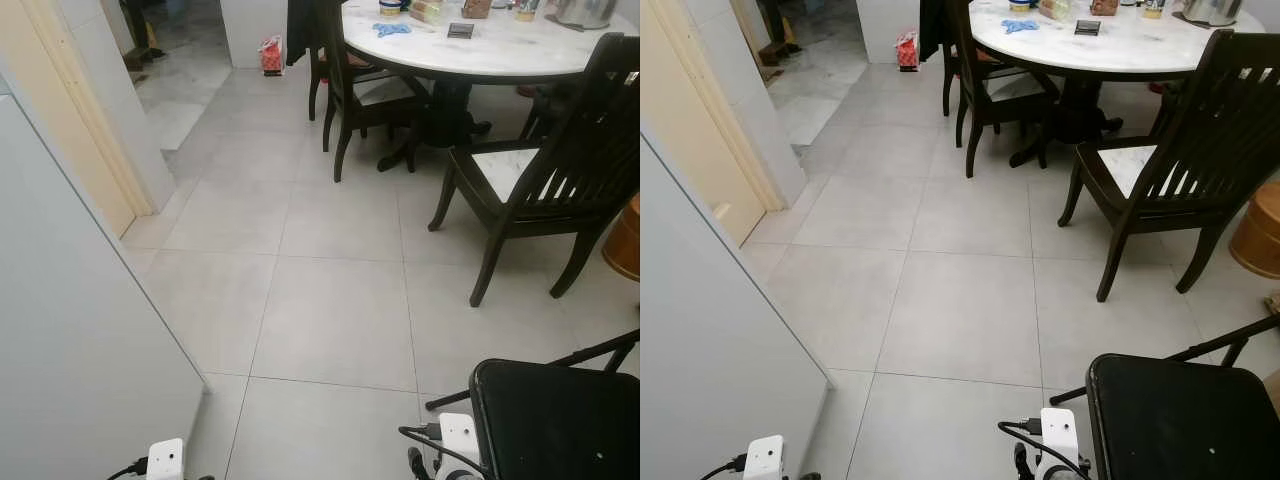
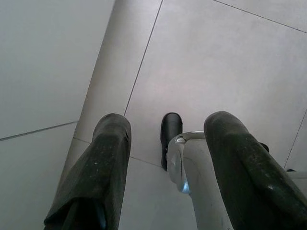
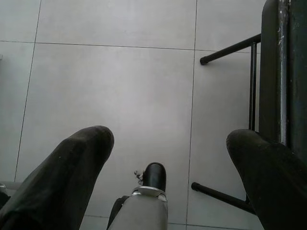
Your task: Restocking fridge
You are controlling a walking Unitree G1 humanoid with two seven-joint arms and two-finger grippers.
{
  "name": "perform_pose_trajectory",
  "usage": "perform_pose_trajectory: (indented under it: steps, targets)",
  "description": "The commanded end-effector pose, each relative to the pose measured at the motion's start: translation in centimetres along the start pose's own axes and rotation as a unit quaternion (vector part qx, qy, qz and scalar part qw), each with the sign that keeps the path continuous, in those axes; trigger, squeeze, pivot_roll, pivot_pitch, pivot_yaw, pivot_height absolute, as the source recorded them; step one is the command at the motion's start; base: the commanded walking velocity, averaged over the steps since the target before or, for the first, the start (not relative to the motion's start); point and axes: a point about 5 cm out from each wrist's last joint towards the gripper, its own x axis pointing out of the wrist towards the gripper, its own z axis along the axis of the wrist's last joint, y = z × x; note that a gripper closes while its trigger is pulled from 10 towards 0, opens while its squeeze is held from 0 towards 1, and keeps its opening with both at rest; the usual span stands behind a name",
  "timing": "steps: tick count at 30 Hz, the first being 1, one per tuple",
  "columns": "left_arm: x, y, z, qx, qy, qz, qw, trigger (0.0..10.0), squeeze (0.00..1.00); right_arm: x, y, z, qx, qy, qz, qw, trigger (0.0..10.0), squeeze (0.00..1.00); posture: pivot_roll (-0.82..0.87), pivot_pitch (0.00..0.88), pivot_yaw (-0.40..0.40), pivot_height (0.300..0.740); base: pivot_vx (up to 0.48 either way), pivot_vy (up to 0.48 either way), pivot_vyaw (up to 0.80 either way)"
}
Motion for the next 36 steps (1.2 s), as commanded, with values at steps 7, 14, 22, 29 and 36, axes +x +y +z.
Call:
perform_pose_trajectory:
  steps: [7,14,22,29,36]
  targets:
    - [0.99,-2.49,3.79,0.143,0.015,-0.017,0.989,10.0,0.00,0.57,0.69,2.92,0.053,0.015,0.036,0.998,10.0,0.00,0.02,0.000,-0.039,0.740,0.000,0.000,0.00]
    - [0.93,-2.26,3.43,0.149,0.021,-0.022,0.988,10.0,0.00,0.53,0.91,2.58,0.045,0.013,0.041,0.998,10.0,0.00,0.01,0.000,-0.010,0.740,0.000,0.000,0.00]
    - [0.94,-2.26,3.54,0.147,0.017,-0.021,0.989,10.0,0.00,0.54,0.93,2.62,0.046,0.015,0.042,0.998,10.0,0.00,0.01,0.000,-0.010,0.740,0.000,0.000,0.00]
    - [0.96,-2.29,3.68,0.150,0.017,-0.018,0.988,10.0,0.00,0.56,0.92,2.77,0.050,0.015,0.042,0.998,10.0,0.00,0.01,0.000,-0.016,0.740,0.000,0.000,0.00]
    - [0.99,-2.30,3.78,0.151,0.020,-0.011,0.988,10.0,0.00,0.58,0.80,2.94,0.054,0.015,0.038,0.998,10.0,0.00,0.02,0.000,-0.028,0.740,0.000,0.000,0.00]
